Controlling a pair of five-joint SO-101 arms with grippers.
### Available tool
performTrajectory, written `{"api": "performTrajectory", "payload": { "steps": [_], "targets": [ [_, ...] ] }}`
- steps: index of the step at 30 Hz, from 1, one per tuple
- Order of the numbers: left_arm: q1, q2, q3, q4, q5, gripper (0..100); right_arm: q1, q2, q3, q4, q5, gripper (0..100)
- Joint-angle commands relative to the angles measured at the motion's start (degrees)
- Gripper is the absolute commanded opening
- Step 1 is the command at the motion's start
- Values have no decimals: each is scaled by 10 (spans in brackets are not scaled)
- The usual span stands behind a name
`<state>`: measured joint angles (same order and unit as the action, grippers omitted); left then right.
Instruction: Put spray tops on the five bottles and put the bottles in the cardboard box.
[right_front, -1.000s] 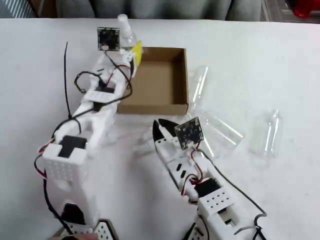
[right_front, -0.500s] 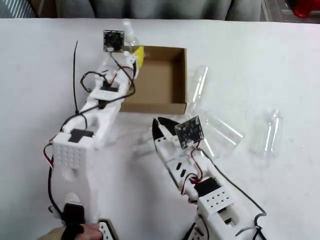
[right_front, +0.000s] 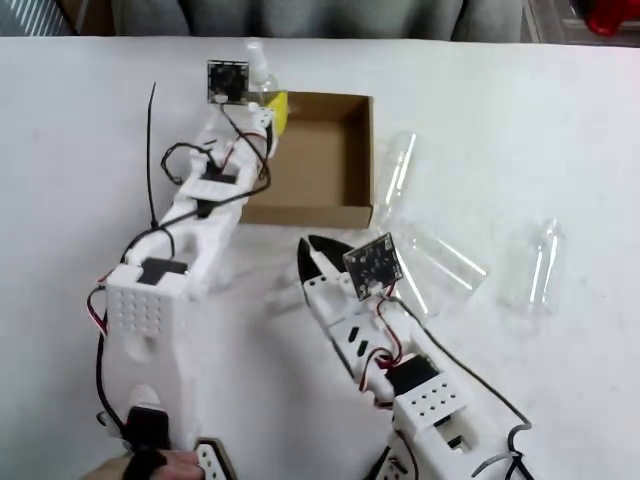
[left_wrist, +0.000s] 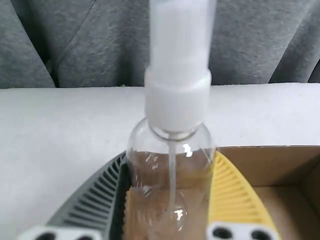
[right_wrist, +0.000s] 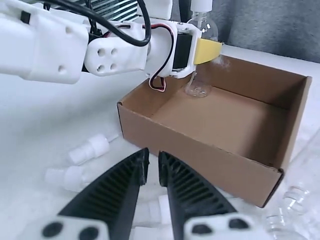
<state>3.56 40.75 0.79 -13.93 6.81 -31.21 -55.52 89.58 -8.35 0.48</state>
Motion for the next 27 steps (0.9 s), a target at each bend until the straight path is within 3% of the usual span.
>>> {"api": "performTrajectory", "payload": {
  "steps": [1, 6, 12, 16, 27],
  "targets": [
    [0, -7, -31, 3, -8, 21, -3, 2, -33, 1, 8, 16],
    [-1, -7, -30, 3, -8, 42, -2, 2, -33, 1, 8, 16],
    [0, -7, -10, 4, -4, 265, -2, 2, -33, 1, 8, 16],
    [0, -7, -15, 41, -3, 362, -4, 2, -33, 1, 8, 16],
    [0, -7, -15, 43, -3, 395, -4, 2, -33, 1, 8, 16]
  ]
}}
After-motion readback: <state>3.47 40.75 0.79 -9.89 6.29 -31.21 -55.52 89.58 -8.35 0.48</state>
